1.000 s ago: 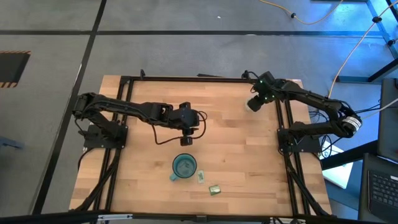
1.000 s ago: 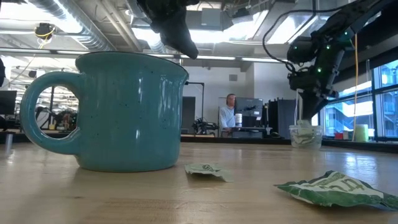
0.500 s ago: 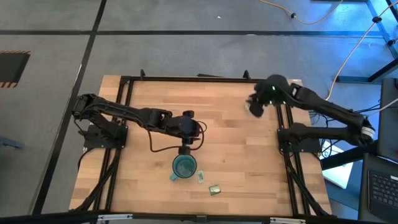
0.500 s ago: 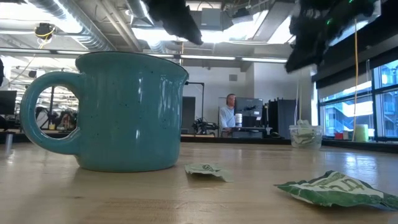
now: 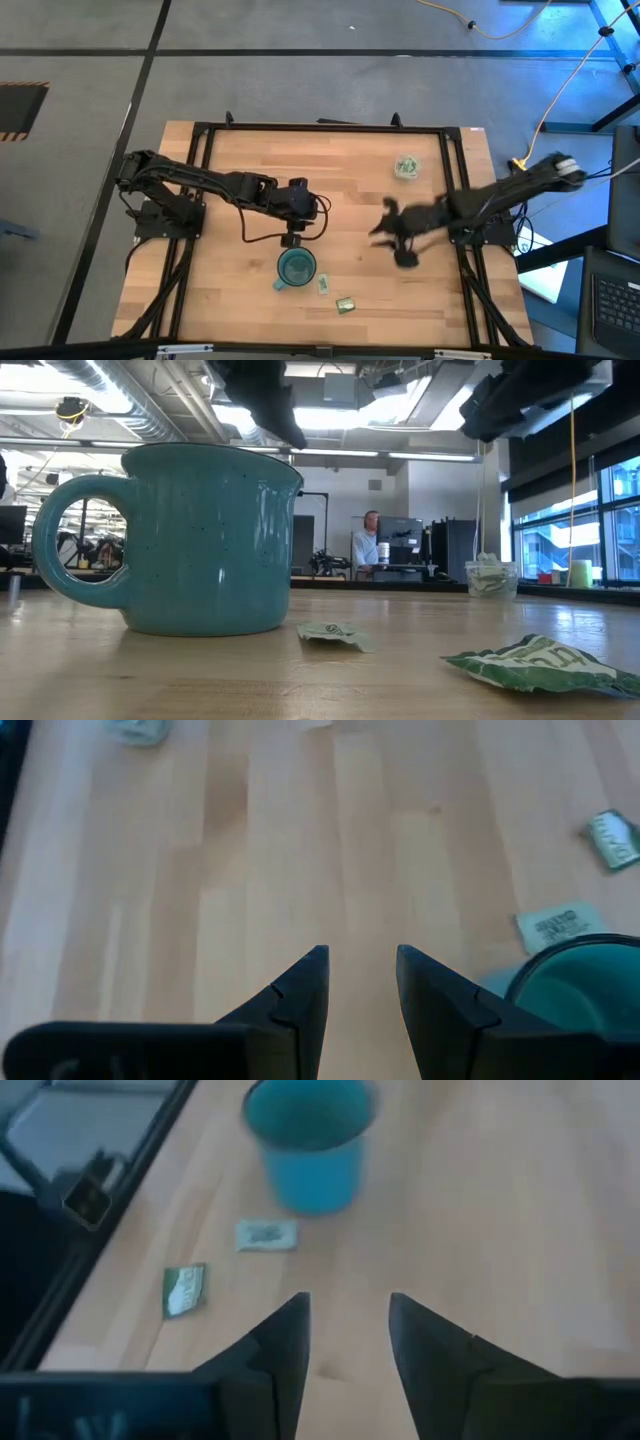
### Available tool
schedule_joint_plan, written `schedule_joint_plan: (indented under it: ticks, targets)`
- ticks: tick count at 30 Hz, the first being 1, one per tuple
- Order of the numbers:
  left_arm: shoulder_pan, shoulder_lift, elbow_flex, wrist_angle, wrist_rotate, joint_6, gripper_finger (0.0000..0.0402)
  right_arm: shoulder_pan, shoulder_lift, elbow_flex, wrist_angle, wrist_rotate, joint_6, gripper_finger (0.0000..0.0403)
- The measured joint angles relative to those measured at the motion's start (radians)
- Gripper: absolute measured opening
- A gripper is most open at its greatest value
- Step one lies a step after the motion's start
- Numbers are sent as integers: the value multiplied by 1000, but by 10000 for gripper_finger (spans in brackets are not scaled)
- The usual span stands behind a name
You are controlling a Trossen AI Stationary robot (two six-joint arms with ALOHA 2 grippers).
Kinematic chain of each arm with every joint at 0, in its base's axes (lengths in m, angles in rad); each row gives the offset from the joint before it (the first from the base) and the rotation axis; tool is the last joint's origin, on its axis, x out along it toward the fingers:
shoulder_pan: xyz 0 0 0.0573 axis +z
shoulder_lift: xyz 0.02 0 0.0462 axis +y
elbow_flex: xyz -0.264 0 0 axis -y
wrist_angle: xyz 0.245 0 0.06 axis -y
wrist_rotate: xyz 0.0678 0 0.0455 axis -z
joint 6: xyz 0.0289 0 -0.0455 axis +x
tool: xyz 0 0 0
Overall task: Pick and place items into bin
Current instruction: Put the truvia packet into the transparent bin
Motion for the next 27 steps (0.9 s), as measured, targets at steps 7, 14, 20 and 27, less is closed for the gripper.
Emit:
schedule_joint_plan:
  ticks: [7, 14, 20, 27]
  targets:
    - [0, 0, 0, 77, 111, 25, 113, 218, 334, -3, 303, 91, 62, 141]
    - [-3, -36, 0, 201, 108, 34, 113, 275, 561, -3, 554, 93, 127, 141]
    - [-17, -133, 0, 219, 100, 28, 113, 308, 683, 75, 578, 89, 144, 141]
    - [-76, -261, 0, 198, -2, 12, 113, 314, 805, 232, 332, 89, 184, 141]
